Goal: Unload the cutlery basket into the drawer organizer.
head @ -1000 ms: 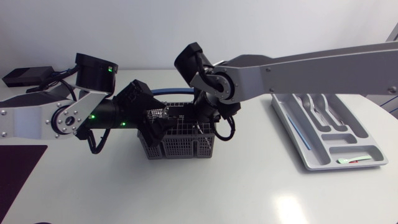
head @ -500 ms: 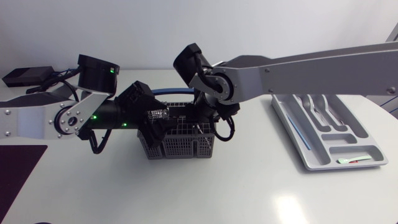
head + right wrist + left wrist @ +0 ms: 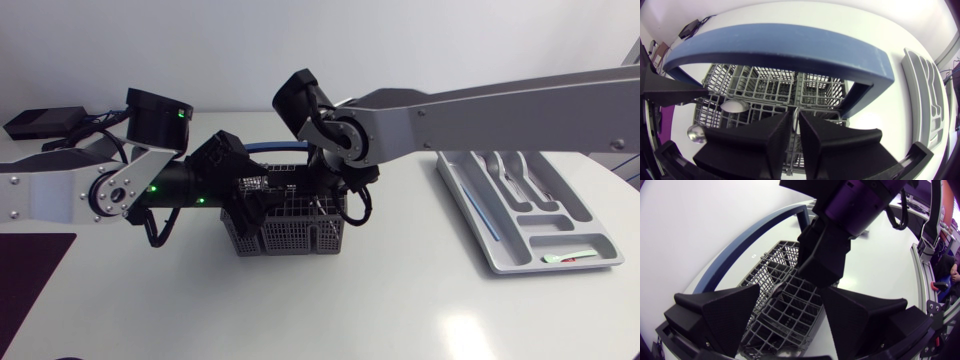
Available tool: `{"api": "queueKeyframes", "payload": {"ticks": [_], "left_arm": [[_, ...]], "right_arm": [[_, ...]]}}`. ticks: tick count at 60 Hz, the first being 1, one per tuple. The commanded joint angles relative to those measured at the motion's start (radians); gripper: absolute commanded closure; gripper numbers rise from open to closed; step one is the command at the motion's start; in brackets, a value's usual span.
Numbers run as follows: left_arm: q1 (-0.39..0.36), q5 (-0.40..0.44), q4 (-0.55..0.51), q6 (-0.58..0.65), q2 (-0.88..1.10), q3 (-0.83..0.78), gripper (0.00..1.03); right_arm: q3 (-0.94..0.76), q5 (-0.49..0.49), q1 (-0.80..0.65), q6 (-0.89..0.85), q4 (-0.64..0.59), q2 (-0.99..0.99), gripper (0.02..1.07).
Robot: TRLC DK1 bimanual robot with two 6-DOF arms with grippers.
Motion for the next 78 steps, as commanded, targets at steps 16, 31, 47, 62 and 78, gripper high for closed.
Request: {"api": "queueKeyframes", "payload": {"ticks": [16, 31, 47, 62, 78], "left_arm": [[0.001, 0.006, 0.004, 0.009, 0.030, -0.009, 0.05], [-0.001, 0.006, 0.004, 0.009, 0.037, -0.007, 0.05], [-0.002, 0.006, 0.005, 0.009, 0.045, -0.001, 0.05], [-0.005, 0.006, 0.005, 0.009, 0.051, 0.001, 0.05], [-0.008, 0.006, 0.005, 0.009, 0.053, -0.001, 0.05]], "right_arm": [[0.018, 0.025, 0.015, 0.030, -0.007, 0.036, 0.88], [0.018, 0.025, 0.023, 0.030, -0.006, 0.042, 0.89], [0.018, 0.046, 0.028, 0.029, -0.003, 0.047, 0.93], [0.015, 0.078, 0.035, 0.026, 0.002, 0.047, 0.94], [0.015, 0.078, 0.035, 0.020, 0.007, 0.064, 0.96]]}}
